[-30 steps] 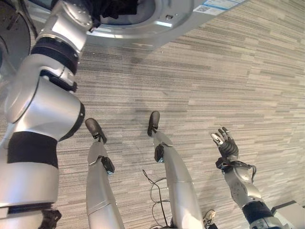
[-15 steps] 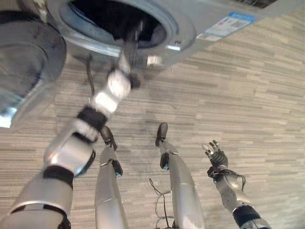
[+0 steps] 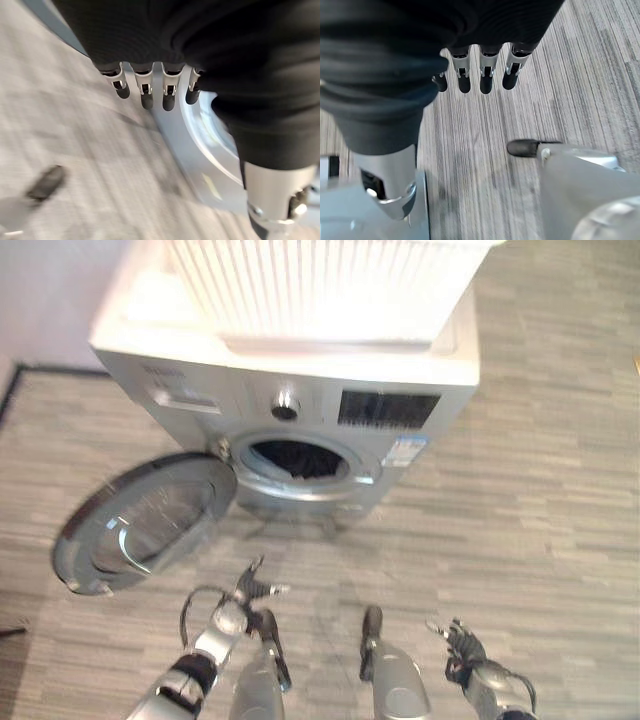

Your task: Grab the laundry basket,head to the washer,open it,put in the laundry and shut it.

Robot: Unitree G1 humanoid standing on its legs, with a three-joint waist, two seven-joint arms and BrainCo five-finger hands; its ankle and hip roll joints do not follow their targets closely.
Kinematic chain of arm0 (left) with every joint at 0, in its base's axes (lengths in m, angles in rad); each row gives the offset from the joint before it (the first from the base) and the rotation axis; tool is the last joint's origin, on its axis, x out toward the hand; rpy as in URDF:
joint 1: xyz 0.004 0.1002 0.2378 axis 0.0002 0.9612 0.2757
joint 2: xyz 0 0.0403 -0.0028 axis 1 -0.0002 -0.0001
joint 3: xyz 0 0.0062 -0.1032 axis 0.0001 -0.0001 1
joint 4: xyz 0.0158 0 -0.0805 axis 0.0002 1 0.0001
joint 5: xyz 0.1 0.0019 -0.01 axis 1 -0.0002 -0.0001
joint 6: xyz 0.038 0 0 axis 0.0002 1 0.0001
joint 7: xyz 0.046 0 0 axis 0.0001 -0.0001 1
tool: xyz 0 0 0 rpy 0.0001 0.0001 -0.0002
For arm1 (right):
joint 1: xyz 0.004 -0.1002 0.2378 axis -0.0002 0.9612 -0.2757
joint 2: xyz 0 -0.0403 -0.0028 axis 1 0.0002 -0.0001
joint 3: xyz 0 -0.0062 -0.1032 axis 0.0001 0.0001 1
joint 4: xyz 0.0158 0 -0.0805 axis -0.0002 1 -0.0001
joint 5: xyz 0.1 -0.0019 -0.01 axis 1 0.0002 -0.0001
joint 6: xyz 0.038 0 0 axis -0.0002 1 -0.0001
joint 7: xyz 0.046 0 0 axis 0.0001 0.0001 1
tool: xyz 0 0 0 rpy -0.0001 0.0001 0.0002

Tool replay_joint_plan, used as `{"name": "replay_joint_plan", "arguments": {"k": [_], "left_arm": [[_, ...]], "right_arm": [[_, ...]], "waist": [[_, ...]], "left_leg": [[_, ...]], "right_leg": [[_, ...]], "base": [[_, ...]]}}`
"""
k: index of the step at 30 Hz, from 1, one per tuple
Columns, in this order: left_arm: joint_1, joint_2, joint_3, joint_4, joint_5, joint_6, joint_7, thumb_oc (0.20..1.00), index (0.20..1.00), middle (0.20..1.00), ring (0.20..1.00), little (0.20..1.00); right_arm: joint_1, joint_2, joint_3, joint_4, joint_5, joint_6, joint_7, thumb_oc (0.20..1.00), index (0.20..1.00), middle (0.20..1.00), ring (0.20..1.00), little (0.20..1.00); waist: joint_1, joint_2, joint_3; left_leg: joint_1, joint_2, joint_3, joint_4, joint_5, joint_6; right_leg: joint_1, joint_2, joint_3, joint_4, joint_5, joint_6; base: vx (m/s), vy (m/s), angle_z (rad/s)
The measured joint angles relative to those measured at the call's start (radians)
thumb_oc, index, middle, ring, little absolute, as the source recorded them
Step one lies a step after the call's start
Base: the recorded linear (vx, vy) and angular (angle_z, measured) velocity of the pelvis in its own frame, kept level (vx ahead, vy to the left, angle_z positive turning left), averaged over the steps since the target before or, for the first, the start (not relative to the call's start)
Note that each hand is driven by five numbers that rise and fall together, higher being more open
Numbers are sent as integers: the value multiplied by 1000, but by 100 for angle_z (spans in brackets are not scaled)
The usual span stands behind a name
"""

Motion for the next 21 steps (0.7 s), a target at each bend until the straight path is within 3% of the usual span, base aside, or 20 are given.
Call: {"name": "replay_joint_plan", "arguments": {"k": [1, 4, 9, 11, 13, 16, 17, 19, 21], "left_arm": [[1, -8, 14, 31, -2, 6, 5, 1000, 1000, 1000, 1000, 1000], [61, -34, 75, 122, -15, 4, 19, 1000, 1000, 1000, 1000, 1000], [124, -52, 119, 177, -11, 5, 21, 1000, 1000, 1000, 1000, 1000], [135, -50, 193, 165, -22, 1, 19, 1000, 1000, 1000, 1000, 1000], [157, -27, 230, 114, -47, -2, 21, 1000, 1000, 1000, 1000, 1000], [251, 74, 365, -215, -102, -6, 48, 1000, 1000, 1000, 1000, 1000], [247, 83, 378, -229, -108, -22, 58, 1000, 1000, 1000, 1000, 1000], [298, 197, 484, -467, -96, -8, 94, 1000, 1000, 1000, 1000, 1000], [262, 281, 543, -520, -45, -33, 146, 1000, 1000, 1000, 1000, 1000]], "right_arm": [[10, 5, 1, 2, -13, 0, 3, 1000, 1000, 1000, 1000, 1000], [9, 6, 14, 38, -59, -2, 4, 1000, 1000, 1000, 1000, 1000], [42, 4, 3, 113, -143, 8, 4, 1000, 1000, 1000, 1000, 1000], [53, 12, -10, 144, -171, 19, 10, 1000, 1000, 1000, 1000, 1000], [76, 10, -20, 156, -171, 20, 18, 1000, 1000, 1000, 1000, 1000], [84, -1, -51, 165, -197, 40, 31, 1000, 1000, 1000, 1000, 1000], [89, -6, -54, 166, -208, 40, 33, 1000, 1000, 1000, 1000, 1000], [87, -8, -52, 166, -212, 42, 55, 1000, 1000, 1000, 1000, 1000], [102, -11, -36, 169, -229, 44, 69, 1000, 1000, 1000, 1000, 1000]], "waist": [[6, -6, -13], [37, -14, -37], [35, -20, -133], [40, -18, -154], [50, -2, -166], [86, 27, -183], [95, 36, -190], [118, 54, -200], [142, 61, -216]], "left_leg": [[13, -1, -6, 0, -4, 0], [75, 12, -163, -26, -4, -4], [162, 16, -175, -120, 7, -41], [170, 10, -205, -121, 4, -43], [176, 8, -216, -121, 0, -38], [188, 6, -243, -125, -1, -38], [187, 6, -247, -125, -2, -38], [189, 7, -259, -125, -2, -39], [186, 7, -264, -126, -2, -42]], "right_leg": [[9, 7, 16, -12, 3, -1], [106, 36, 29, -107, 53, -8], [183, 52, 8, -163, 70, 0], [211, 48, -21, -171, 56, 2], [233, 47, -40, -171, 47, -2], [257, 48, -62, -171, 43, 3], [256, 48, -62, -172, 40, 4], [271, 50, -70, -172, 39, 10], [272, 51, -81, -172, 35, 11]], "base": [[18, 84, -28], [70, 67, -25], [84, 105, 9], [88, 121, 35], [68, 89, 28], [45, 53, 20], [70, 41, 10], [69, 38, 12], [66, 32, 14]]}}
